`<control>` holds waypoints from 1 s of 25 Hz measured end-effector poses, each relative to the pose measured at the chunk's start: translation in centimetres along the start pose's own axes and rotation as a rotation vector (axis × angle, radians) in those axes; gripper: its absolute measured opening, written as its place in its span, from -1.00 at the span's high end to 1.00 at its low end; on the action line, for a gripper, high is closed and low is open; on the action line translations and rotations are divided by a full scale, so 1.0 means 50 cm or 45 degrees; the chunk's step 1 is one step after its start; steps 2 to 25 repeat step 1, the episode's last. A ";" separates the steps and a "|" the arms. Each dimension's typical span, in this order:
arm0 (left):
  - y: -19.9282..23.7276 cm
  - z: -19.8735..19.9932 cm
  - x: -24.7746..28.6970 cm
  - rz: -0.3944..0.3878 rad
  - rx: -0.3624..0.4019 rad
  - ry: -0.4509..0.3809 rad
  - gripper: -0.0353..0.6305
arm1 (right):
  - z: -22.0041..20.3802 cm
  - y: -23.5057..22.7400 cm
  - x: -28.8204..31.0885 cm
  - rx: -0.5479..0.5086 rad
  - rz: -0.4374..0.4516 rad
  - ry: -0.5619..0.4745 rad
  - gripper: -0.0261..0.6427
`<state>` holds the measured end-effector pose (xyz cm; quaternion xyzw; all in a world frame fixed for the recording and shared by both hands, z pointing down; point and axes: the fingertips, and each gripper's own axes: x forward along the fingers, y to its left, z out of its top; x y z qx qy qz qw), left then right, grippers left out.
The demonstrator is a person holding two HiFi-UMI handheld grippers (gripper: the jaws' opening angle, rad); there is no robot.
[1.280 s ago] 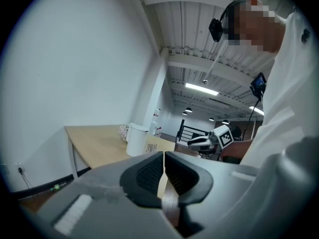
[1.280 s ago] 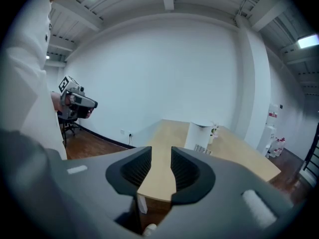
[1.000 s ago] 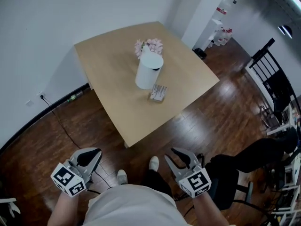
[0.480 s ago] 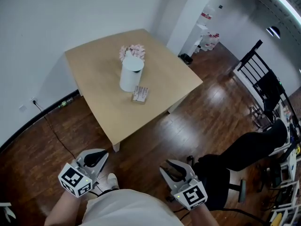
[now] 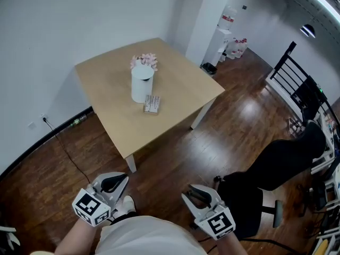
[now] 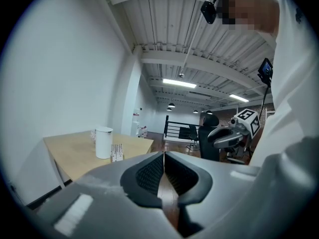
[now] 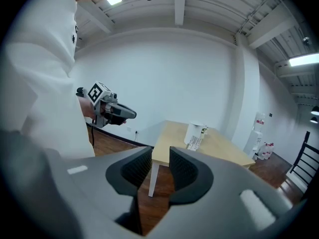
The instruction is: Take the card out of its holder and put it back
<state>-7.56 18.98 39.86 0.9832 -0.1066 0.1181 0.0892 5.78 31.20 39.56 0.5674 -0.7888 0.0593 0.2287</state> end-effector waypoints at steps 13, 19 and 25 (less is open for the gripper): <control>-0.017 -0.004 -0.002 0.000 -0.005 0.005 0.87 | -0.005 0.003 -0.015 0.007 0.001 -0.004 0.58; -0.017 -0.004 -0.002 0.000 -0.005 0.005 0.87 | -0.005 0.003 -0.015 0.007 0.001 -0.004 0.58; -0.017 -0.004 -0.002 0.000 -0.005 0.005 0.87 | -0.005 0.003 -0.015 0.007 0.001 -0.004 0.58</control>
